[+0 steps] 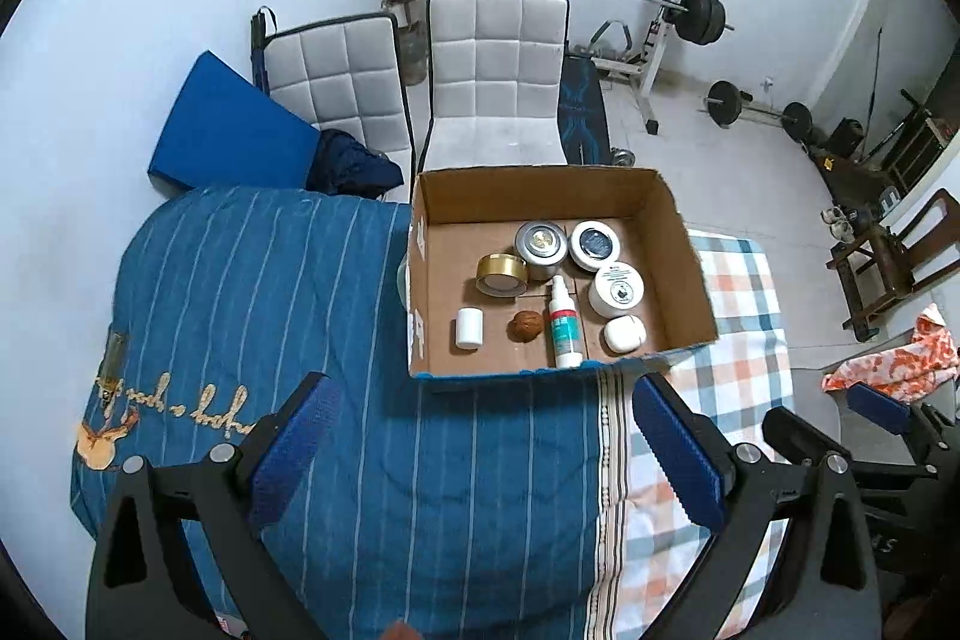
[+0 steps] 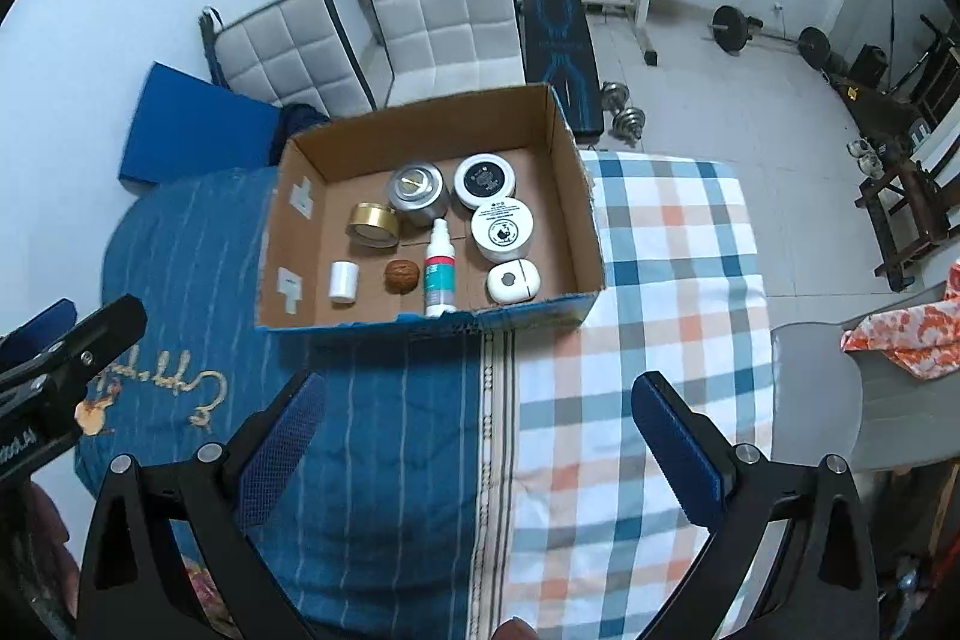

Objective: Organize rigid objects

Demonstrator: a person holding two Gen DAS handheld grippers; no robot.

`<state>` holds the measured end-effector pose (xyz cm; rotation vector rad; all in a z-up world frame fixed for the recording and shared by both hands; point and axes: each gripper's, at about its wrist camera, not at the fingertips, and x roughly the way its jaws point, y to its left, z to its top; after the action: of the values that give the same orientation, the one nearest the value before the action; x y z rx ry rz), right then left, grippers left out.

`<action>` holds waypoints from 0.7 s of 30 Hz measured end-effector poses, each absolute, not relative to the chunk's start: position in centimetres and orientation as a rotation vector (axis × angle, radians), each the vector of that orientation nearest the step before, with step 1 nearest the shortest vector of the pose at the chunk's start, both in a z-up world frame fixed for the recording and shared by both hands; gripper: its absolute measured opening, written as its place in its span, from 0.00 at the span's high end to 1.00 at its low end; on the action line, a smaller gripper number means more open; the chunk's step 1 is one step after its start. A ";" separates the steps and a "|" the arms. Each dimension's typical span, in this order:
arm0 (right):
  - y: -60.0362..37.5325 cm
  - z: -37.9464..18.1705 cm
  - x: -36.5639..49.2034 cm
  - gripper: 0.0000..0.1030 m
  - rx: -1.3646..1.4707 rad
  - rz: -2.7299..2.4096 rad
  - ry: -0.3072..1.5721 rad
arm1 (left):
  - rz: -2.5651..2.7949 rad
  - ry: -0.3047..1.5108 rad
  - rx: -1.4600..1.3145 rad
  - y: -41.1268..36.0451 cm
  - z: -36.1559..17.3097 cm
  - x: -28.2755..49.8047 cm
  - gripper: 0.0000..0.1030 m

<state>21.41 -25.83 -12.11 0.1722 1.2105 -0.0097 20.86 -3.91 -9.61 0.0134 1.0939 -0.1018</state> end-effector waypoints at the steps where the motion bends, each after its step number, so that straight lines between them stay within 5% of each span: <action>1: -25.8 -11.2 20.6 0.00 0.172 -0.013 1.199 | -0.103 1.089 0.015 -3.9 -9.1 20.4 0.02; 21: -25.1 -1.9 12.9 0.00 0.157 0.013 1.096 | -0.126 0.975 0.028 -3.3 -1.5 13.8 0.00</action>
<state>12.85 -25.07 -1.88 0.1568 1.0958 0.0132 13.81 -3.32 -1.49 0.0276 0.9748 -0.1263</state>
